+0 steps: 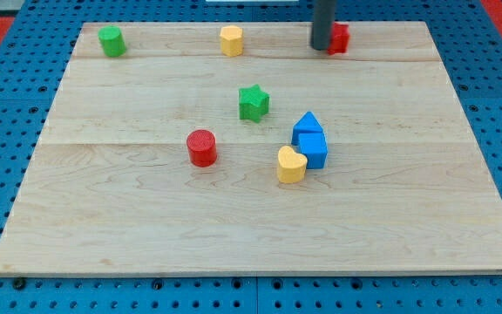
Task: Separate the blue blocks slightly
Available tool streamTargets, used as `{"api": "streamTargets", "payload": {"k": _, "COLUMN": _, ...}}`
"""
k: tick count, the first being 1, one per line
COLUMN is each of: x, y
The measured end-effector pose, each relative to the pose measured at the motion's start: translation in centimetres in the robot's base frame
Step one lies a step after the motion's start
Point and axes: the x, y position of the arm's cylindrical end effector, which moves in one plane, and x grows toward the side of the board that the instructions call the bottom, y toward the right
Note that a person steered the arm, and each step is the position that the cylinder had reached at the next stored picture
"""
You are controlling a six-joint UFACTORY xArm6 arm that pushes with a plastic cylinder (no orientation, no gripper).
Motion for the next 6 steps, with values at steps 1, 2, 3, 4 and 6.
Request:
{"api": "streamTargets", "payload": {"k": 1, "x": 0.6, "y": 0.9}}
{"api": "streamTargets", "payload": {"k": 2, "x": 2.6, "y": -0.8}}
{"api": "streamTargets", "payload": {"k": 3, "x": 2.7, "y": -0.5}}
{"api": "streamTargets", "payload": {"k": 4, "x": 2.7, "y": 0.4}}
{"api": "streamTargets", "payload": {"k": 6, "x": 2.7, "y": 2.6}}
